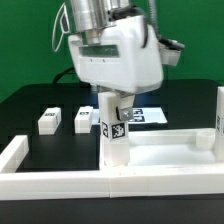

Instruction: Assemble desk

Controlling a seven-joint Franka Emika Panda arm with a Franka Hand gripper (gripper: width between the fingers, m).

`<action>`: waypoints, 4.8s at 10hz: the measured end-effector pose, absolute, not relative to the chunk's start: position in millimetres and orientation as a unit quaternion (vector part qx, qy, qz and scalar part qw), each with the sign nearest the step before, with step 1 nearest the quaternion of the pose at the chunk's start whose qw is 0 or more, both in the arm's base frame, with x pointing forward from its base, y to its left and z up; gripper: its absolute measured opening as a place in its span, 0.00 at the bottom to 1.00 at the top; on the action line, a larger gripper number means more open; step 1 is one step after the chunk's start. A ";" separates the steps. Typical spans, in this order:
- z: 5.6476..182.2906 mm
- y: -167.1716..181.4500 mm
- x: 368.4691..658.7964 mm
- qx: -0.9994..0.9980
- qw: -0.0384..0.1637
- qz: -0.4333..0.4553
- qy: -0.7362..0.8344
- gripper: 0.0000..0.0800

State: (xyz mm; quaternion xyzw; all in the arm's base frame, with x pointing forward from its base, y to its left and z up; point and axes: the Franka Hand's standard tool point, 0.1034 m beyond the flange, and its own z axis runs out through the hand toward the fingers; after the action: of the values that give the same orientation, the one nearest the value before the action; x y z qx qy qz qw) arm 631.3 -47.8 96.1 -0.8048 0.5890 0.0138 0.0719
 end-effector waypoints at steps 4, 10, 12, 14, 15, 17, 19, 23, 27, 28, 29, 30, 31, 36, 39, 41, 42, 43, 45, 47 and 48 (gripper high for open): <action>95.9 -41.6 636.6 -0.630 0.079 0.028 0.772 0.37; 95.4 -41.3 636.5 -0.588 0.074 0.030 0.805 0.44; 98.5 -39.0 637.9 -0.590 0.076 0.029 0.803 0.67; 135.1 -18.6 644.7 -0.598 0.100 0.022 0.795 0.80; 146.2 -9.0 647.1 -0.602 0.107 0.022 0.791 0.80; 144.6 -6.6 646.7 -0.606 0.105 0.025 0.788 0.81; 144.2 -5.9 646.6 -0.606 0.105 0.025 0.788 0.81; 134.8 15.3 611.4 -0.635 0.091 0.043 0.766 0.81; 124.0 36.1 590.6 -0.641 0.073 0.067 0.761 0.81; 122.5 36.2 589.3 -0.641 0.072 0.067 0.762 0.81; 122.2 36.3 589.2 -0.641 0.072 0.068 0.761 0.81; 120.3 35.7 588.7 -0.645 0.073 0.064 0.758 0.81; 106.0 31.9 576.1 -0.660 0.074 0.045 0.746 0.81; 22.5 46.1 527.3 -0.681 0.037 0.039 0.731 0.81; 8.0 53.3 525.3 -0.684 0.021 0.060 0.727 0.81; 8.1 52.9 527.0 -0.686 0.023 0.057 0.725 0.65; 8.0 53.0 526.9 -0.686 0.023 0.057 0.725 0.65; 7.9 53.0 526.9 -0.686 0.022 0.057 0.725 0.47; 5.1 54.4 518.1 -0.686 0.015 0.071 0.724 0.30; 5.5 54.5 517.5 -0.690 0.015 0.071 0.720 0.09; 5.5 54.4 517.5 -0.691 0.015 0.071 0.720 0.09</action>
Offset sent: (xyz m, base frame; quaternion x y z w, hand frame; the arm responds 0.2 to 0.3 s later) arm 0.0103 0.0015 0.0063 0.0083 0.0274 0.2283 0.9732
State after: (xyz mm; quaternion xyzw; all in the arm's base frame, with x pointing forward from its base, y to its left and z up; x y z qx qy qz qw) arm 517.5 54.4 5.5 -0.6906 0.7196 0.0709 0.0149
